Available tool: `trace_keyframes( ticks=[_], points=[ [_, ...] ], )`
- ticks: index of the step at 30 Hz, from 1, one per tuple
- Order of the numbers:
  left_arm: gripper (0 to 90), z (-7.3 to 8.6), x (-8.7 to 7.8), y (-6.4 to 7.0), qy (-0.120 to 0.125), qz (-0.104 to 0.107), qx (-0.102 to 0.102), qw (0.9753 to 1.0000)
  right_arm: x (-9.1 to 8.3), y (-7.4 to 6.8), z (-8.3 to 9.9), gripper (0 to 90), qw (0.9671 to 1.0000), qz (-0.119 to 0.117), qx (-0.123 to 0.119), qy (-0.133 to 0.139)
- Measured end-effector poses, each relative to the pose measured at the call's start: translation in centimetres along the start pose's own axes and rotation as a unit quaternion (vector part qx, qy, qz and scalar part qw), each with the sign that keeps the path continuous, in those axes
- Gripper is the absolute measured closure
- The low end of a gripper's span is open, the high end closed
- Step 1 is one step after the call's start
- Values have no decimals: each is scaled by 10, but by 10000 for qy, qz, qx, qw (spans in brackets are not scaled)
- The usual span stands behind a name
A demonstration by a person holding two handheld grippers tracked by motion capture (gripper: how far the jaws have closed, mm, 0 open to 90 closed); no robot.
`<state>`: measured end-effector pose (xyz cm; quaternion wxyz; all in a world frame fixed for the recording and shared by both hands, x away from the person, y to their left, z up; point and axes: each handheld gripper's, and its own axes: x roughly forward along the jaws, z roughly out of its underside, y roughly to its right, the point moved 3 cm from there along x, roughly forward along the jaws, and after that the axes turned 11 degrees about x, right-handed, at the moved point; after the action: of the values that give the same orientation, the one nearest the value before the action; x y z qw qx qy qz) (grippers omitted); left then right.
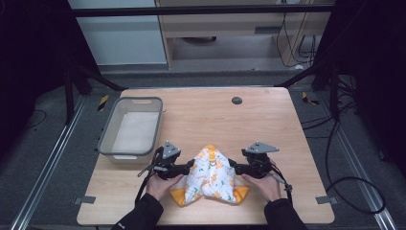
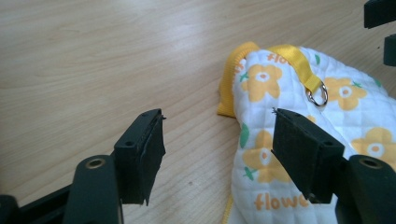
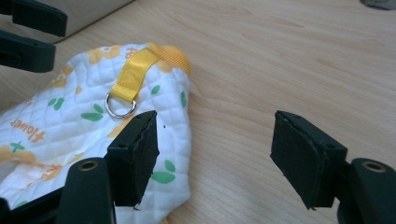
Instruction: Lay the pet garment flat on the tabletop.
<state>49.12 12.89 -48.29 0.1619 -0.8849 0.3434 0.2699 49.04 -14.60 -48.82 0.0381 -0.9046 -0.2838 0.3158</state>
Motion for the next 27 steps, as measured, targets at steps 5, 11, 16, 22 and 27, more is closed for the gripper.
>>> trace_keyframes(
  ticks=[5,11,16,22,27],
  points=[
    [379,3,7,5,-134,138,65,9998,9,-5,4,332,9998,-58,-43,-175],
    [438,6,14,7,-262,337,87,9991,21,-14,11,372,9987,-173,-191,-442],
    [554,14,23,9,-374,642,-80,9972,27,-16,15,489,9972,-269,-153,-675],
    [709,16,25,11,-446,847,-111,9953,29,-18,16,649,9956,-396,-81,-847],
    [822,18,27,13,-494,880,-148,9948,28,-18,15,799,9951,-424,-34,-893]
  ],
)
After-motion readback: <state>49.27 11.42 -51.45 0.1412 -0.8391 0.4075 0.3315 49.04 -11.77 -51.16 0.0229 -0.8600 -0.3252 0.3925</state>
